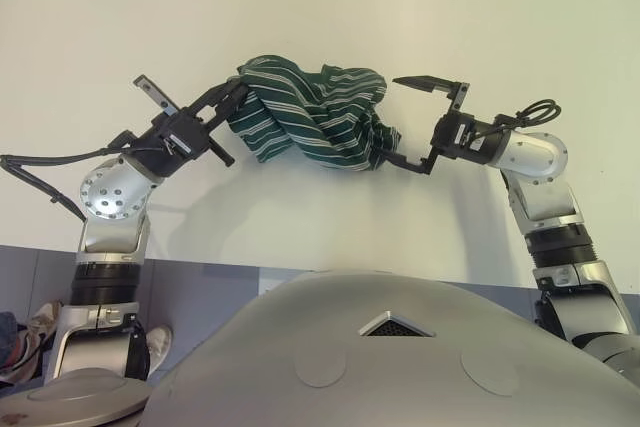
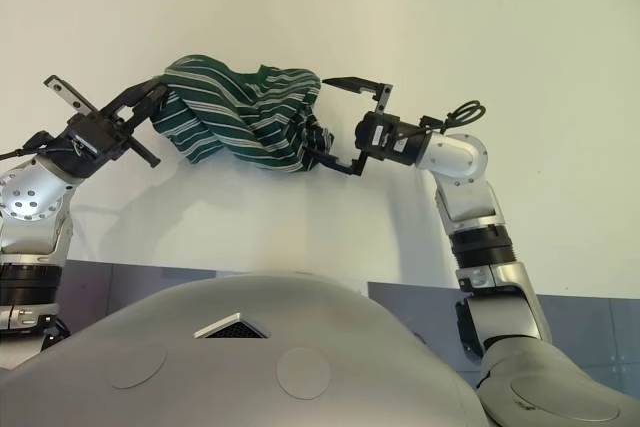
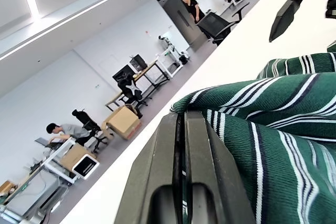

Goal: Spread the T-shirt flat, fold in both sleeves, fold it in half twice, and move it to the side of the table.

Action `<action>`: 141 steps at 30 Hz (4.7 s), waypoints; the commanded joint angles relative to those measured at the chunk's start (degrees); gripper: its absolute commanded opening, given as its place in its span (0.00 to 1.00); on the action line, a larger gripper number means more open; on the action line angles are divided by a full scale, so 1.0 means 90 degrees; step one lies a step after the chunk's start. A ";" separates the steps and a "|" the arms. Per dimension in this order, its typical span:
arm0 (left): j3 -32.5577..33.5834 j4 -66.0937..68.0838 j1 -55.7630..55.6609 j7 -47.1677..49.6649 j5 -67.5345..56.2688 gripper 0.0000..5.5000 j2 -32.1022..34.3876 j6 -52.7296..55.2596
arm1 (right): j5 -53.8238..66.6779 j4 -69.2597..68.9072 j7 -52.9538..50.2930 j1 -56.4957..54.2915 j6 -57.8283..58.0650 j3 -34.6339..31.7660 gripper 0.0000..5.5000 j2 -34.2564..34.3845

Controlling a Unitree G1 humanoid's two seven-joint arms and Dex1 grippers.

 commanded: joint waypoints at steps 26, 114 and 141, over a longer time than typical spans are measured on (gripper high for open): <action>-0.0935 0.1668 -0.0078 0.1040 0.4046 0.01 0.1348 -0.0160 | -0.0689 -0.0225 0.0509 0.1489 -0.0955 0.0383 0.98 -0.3141; 0.0492 0.1278 -0.0001 -0.3333 -0.2278 0.40 -0.0231 -0.0686 | -0.2992 0.1852 -0.2496 -0.1568 -0.1810 0.1304 0.00 -0.0064; 0.0886 0.1268 -0.0347 -0.2813 -0.2370 0.40 -0.0425 -0.0296 | 0.1155 -0.2625 0.0239 0.0209 -0.0134 0.1474 0.00 -0.1224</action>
